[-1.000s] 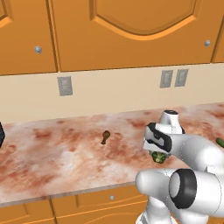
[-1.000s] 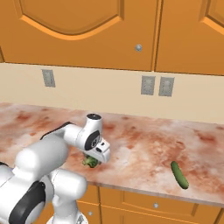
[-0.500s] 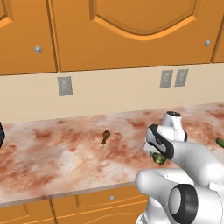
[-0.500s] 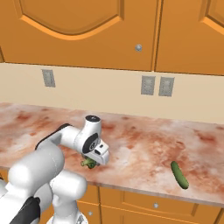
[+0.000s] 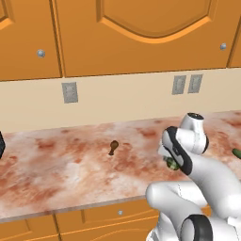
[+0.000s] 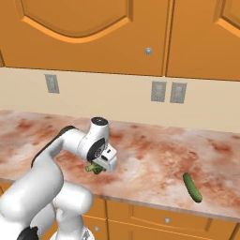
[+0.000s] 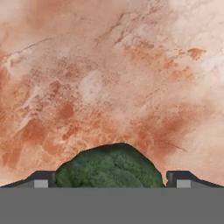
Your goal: Place the broccoli and cucumber inside the fridge drawer. Close the drawer after placing the vegetables.
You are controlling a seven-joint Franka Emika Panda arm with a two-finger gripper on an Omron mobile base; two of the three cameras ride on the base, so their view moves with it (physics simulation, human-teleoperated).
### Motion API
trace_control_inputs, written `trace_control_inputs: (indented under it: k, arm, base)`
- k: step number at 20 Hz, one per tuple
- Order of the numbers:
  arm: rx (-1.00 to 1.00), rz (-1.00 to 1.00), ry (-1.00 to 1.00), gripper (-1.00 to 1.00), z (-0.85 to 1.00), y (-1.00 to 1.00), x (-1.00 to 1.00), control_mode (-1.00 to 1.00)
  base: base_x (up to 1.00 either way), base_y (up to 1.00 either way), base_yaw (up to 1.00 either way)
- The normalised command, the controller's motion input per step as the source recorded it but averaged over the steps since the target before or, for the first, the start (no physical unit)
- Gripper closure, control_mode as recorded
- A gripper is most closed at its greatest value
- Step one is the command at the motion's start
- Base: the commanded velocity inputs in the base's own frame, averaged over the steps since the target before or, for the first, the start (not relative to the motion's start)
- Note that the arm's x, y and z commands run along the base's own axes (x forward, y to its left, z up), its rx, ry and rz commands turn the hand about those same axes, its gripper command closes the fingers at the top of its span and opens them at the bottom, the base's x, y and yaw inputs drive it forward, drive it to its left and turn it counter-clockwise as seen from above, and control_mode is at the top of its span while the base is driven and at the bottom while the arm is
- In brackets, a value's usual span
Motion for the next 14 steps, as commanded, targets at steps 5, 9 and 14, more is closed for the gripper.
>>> trace_control_inputs:
  k: [5, 9, 14]
  arm:
    - [0.04, 0.00, -0.29, 1.00, 1.00, 0.00, 0.00, -1.00]
    - [0.03, -0.01, -0.28, 1.00, 1.00, 0.00, -0.04, -1.00]
    - [0.00, -0.02, -0.12, 1.00, 0.80, 0.08, -0.04, -1.00]
  base:
    - [0.00, 0.00, 0.00]
    - [0.00, 0.00, 0.00]
    - [0.00, 0.00, 0.00]
